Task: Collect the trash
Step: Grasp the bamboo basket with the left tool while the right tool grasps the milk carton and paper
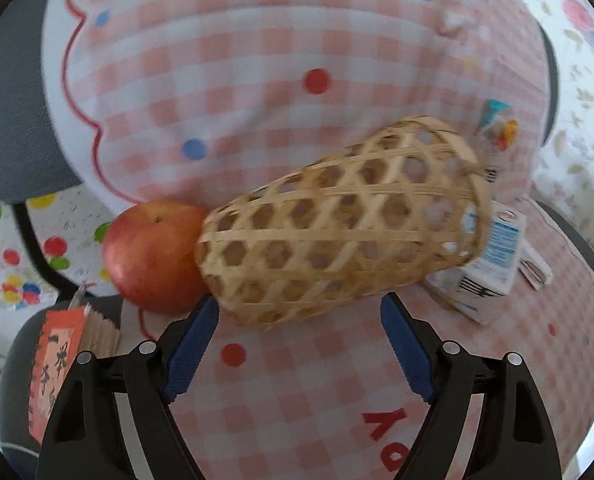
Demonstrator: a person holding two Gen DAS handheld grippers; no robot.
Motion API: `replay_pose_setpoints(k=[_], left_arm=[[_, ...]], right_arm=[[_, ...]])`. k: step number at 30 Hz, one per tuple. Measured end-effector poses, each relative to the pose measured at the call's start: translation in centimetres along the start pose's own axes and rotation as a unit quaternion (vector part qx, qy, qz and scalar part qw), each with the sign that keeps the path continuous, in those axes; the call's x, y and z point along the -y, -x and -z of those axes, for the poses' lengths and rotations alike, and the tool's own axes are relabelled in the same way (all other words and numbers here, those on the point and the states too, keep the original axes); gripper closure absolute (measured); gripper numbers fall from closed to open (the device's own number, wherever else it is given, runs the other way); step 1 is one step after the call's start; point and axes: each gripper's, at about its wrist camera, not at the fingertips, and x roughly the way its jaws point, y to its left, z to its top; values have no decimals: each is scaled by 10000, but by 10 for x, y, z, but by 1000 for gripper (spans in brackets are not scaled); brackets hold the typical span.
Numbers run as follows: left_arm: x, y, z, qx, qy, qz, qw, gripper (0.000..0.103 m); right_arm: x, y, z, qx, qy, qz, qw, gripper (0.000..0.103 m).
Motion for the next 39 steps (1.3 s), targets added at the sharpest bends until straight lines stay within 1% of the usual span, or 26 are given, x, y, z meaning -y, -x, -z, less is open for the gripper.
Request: replay_pose_setpoints(k=[1, 2, 4, 8, 11, 13, 14, 15, 16, 18, 20, 21, 23, 24, 28, 32, 33, 35, 36, 37, 39], left_arm=[[3, 2, 0, -4, -98, 41, 9999, 32], [9, 6, 2, -23, -210, 144, 9997, 33], [19, 13, 8, -41, -320, 317, 9990, 33], [56, 35, 16, 24, -640, 893, 9939, 33], [84, 55, 19, 186, -984, 1203, 9877, 33], [94, 68, 17, 324, -1042, 1340, 9850, 30], [95, 72, 16, 374, -1016, 1318, 9853, 28], [94, 75, 14, 438, -981, 1239, 9865, 20], [93, 79, 11, 581, -939, 993, 9889, 14], [86, 82, 4, 783, -959, 595, 9905, 14], [81, 71, -4, 833, -1063, 166, 9907, 14], [75, 57, -7, 736, -1135, -44, 9908, 14], [64, 34, -12, 586, -1143, -341, 9911, 14], [61, 26, -14, 534, -1138, -412, 9912, 14], [57, 1, -16, 368, -1220, -151, 9917, 14], [63, -17, -21, 277, -1472, -269, 9884, 13], [63, -21, -21, 238, -1501, -268, 9880, 14], [66, -21, -24, 183, -1464, -325, 9885, 19], [67, -15, -23, 136, -1411, -316, 9894, 22], [65, -5, -24, 170, -1181, -207, 9926, 23], [59, 12, -20, 165, -782, -234, 9965, 23]], right_arm=[[1, 0, 2, -17, -21, -8, 10000, 48], [1, 0, 3, -21, -20, -2, 10000, 48], [3, 3, 7, -23, -47, 12, 10000, 47], [8, 12, 11, 6, -113, -15, 9999, 47], [10, 22, 12, 101, -132, -26, 9999, 46], [11, 30, 12, 170, -140, -27, 9998, 43], [11, 33, 13, 193, -141, -23, 9997, 42], [12, 37, 14, 221, -130, -17, 9997, 42], [13, 39, 14, 234, -130, -7, 9996, 42], [15, 42, 15, 241, -136, -12, 9996, 42], [17, 42, 16, 221, -138, -6, 9997, 41], [17, 42, 15, 210, -140, -18, 9997, 41], [16, 41, 15, 212, -141, -16, 9997, 41], [15, 41, 14, 234, -133, -21, 9996, 41], [14, 37, 14, 217, -158, -39, 9996, 39], [11, 29, 12, 119, -160, -10, 9998, 37], [9, 26, 12, 86, -160, -25, 9998, 37], [3, 18, 10, 2, -96, -80, 9999, 33], [-1, 15, 9, -4, -65, -64, 10000, 32], [-6, 10, 8, -9, -20, -51, 10000, 32], [-18, -1, 7, 18, 13, -34, 10000, 32]])
